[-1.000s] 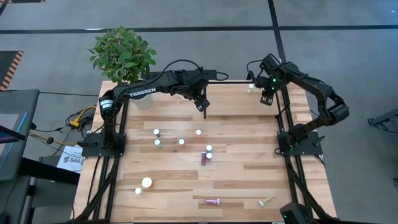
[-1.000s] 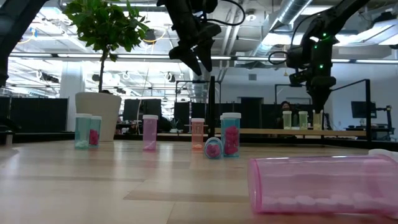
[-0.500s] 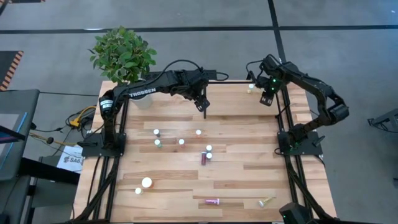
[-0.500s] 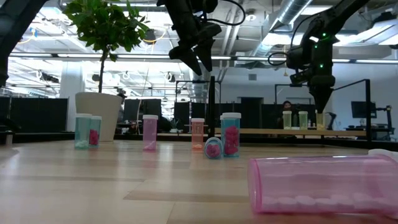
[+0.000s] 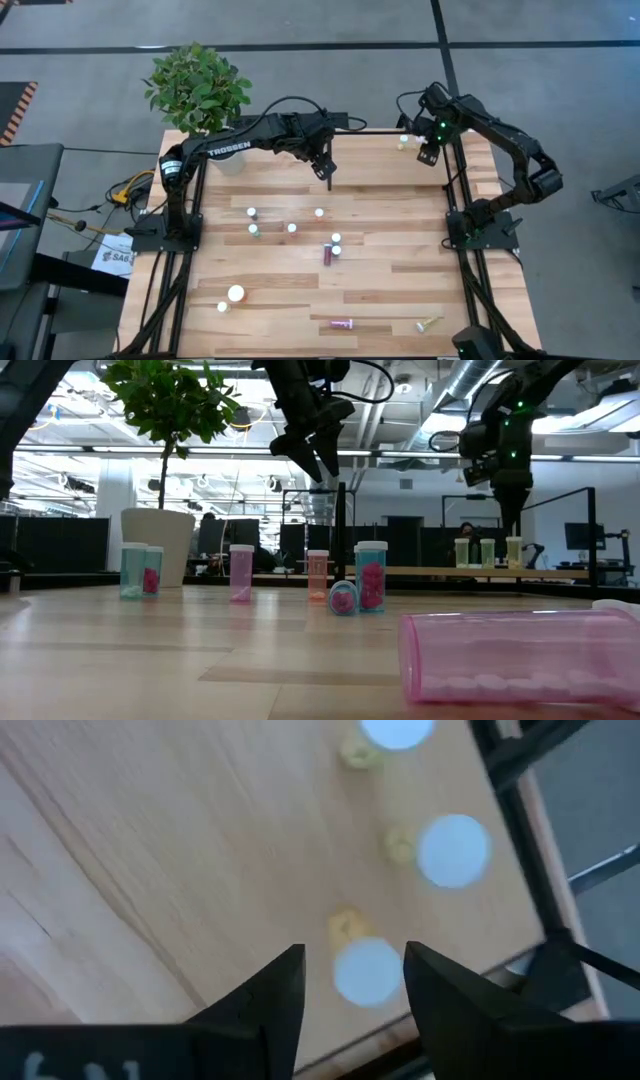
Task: Pick and place medicine bottles onto shelf by color
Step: Put the yellow pill bottle on the shelf
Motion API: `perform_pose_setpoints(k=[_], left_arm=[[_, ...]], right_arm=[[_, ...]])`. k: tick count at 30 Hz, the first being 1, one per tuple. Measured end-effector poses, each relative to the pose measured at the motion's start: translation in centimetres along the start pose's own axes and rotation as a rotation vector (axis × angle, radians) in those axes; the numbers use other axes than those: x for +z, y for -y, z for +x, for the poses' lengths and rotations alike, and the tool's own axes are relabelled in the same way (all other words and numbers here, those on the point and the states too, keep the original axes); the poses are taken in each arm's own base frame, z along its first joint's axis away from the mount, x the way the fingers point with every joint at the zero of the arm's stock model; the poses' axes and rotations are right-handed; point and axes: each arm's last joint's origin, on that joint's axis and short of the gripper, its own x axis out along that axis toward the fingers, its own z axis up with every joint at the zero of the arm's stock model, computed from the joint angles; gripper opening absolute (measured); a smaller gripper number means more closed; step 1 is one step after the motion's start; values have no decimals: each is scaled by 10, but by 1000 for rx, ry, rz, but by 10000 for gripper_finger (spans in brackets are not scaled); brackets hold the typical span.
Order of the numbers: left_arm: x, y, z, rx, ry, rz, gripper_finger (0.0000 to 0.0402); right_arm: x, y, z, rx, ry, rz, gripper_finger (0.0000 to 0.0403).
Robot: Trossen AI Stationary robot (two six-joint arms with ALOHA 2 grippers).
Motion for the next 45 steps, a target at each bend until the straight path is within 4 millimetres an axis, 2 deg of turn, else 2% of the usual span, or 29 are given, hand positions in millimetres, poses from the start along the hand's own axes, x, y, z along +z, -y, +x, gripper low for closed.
perform_pose_setpoints(k=[9,13,17,22,26,33,38,45], left_arm=[[0,0,0,-4,-1,11,210],[0,0,0,-16,-3,29,210],[0,0,0,-16,-3,64,210],[0,0,0,-16,-3,126,210],[0,0,0,-16,-2,164,210],[0,0,0,-16,-4,194,210],[-4,0,0,-12,-45,160,210],[-13,15,-3,-17,-93,46,210]], right_arm=[[2,-3,-32,41,-26,127,190],[5,-15,-48,100,-57,187,189],[7,-35,-68,121,-87,199,183],[5,-75,-97,148,-2,188,173],[-4,-109,-115,202,51,210,168],[-23,-165,-129,312,-42,213,168],[-30,-208,-136,454,-61,56,170],[-62,-259,-144,446,-73,-284,159]])
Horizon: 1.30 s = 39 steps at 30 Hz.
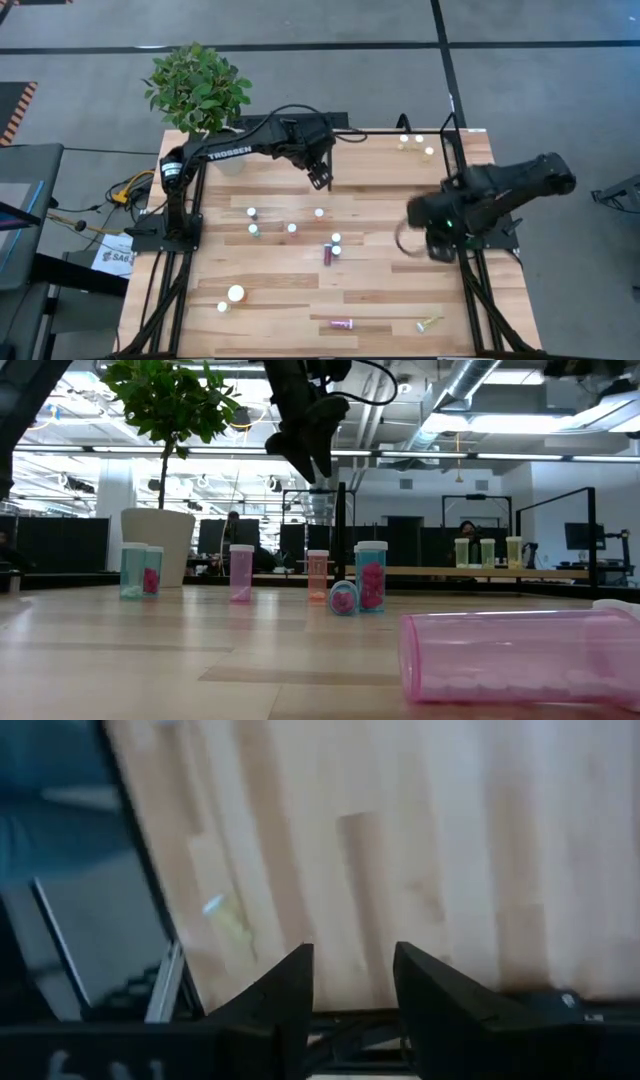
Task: Pick and place medicine bottles onto shelf by color
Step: Put the yellow pill bottle on the shelf
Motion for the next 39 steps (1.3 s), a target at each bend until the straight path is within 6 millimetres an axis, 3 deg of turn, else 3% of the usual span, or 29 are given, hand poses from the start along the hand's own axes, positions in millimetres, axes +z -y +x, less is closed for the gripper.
perform_pose_setpoints(k=[4,9,14,20,28,31,36,39], left_arm=[[-6,18,-2,-18,-10,-26,210],[-16,48,-7,-24,-5,-49,210],[-28,76,-13,-27,7,-76,211],[-40,101,-19,-58,3,-108,211],[-53,124,-26,-81,1,-154,211],[-56,128,-27,-88,2,-168,211],[-58,131,-28,-92,0,-202,211],[-58,132,-28,-97,-5,-225,211]], right_arm=[[-14,-32,9,11,-15,-172,158],[-26,-67,25,-13,24,-250,171],[-38,-89,41,-24,-25,-339,197],[-67,-93,62,-87,-51,-437,207],[-97,-108,116,74,59,-412,194],[-106,-110,137,6,66,-494,189],[-113,-108,170,-108,-2,-600,185],[-110,-116,183,-89,12,-653,188]])
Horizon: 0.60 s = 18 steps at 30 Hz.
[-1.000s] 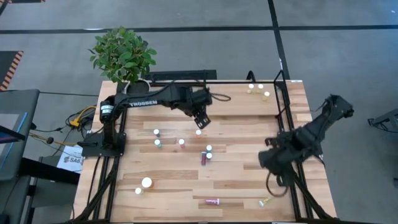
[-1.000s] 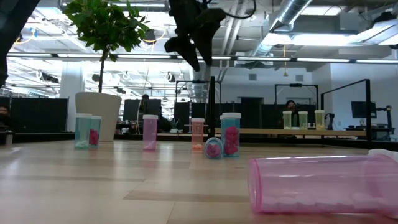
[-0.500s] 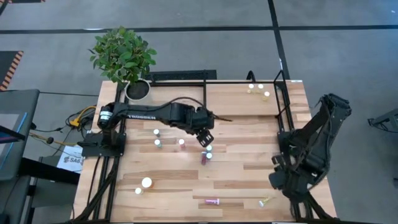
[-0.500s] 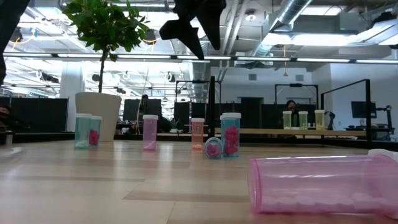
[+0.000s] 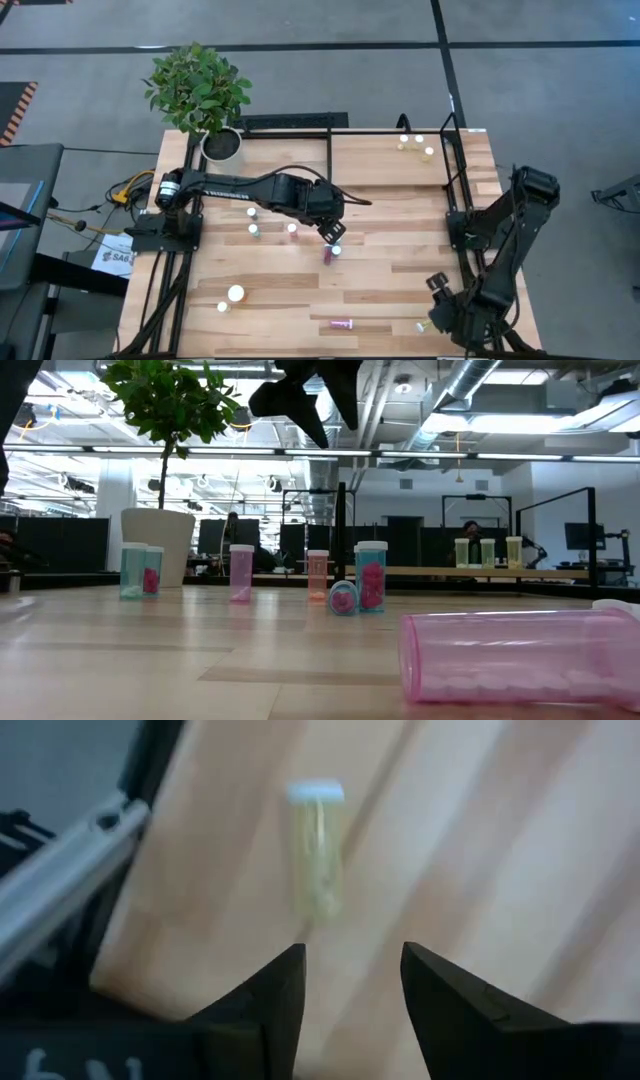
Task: Pick and place medicine bottles onto shelf by color
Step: Put the yellow pill bottle on the shelf
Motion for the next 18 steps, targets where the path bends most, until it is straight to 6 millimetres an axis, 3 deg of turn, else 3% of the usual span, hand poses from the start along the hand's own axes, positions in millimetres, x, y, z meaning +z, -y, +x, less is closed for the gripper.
perform_pose_setpoints(k=[6,18], left_arm=[[0,0,0,-2,-1,-11,211],[1,-1,0,-4,1,-14,211]], right_arm=[[16,-14,22,52,91,-42,194],[25,-15,72,-59,63,-131,196]])
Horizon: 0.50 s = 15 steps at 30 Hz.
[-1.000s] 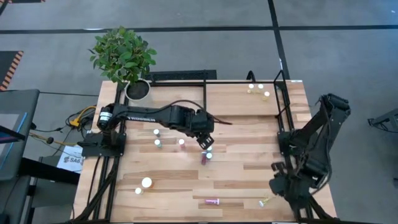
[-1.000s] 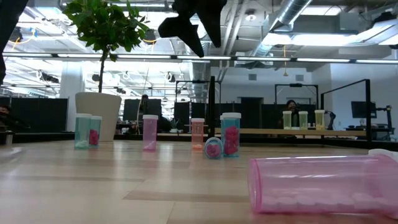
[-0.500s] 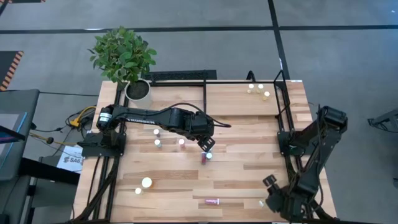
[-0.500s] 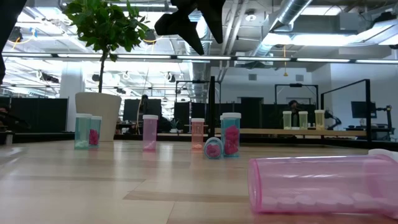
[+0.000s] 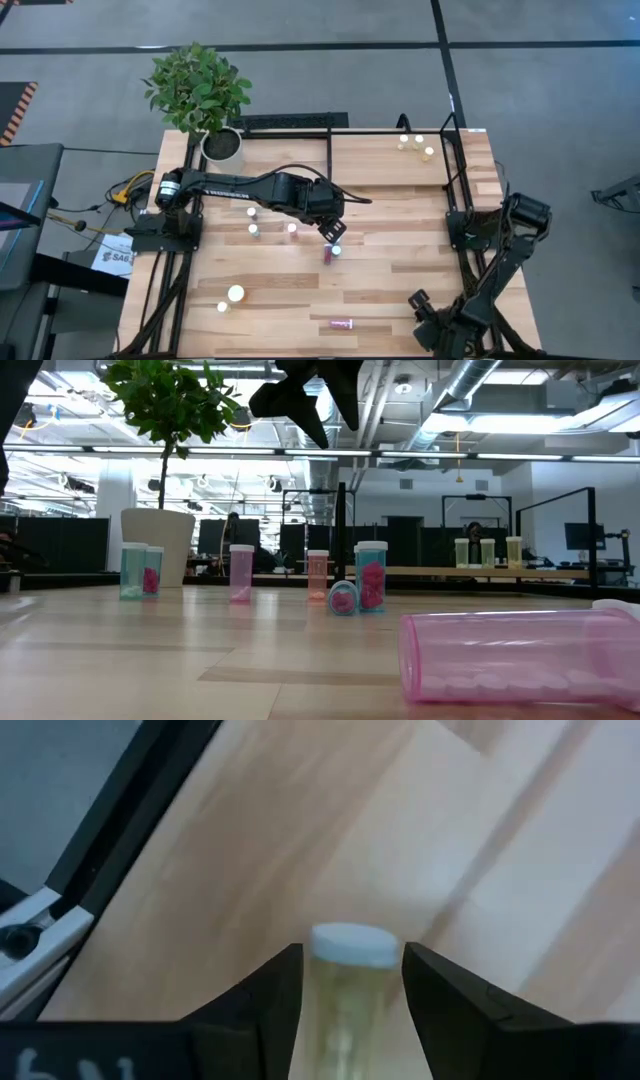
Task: Pick and place medicine bottles onto shelf by color
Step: Put the yellow pill bottle on the shelf
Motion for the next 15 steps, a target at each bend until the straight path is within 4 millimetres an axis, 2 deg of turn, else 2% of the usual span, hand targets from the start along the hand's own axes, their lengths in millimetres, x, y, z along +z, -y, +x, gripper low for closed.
perform_pose_setpoints(k=[7,15], left_arm=[[0,0,0,0,0,1,211],[0,0,0,0,0,26,211]], right_arm=[[1,-2,7,-3,-5,7,180],[4,4,6,-3,-3,65,125]])
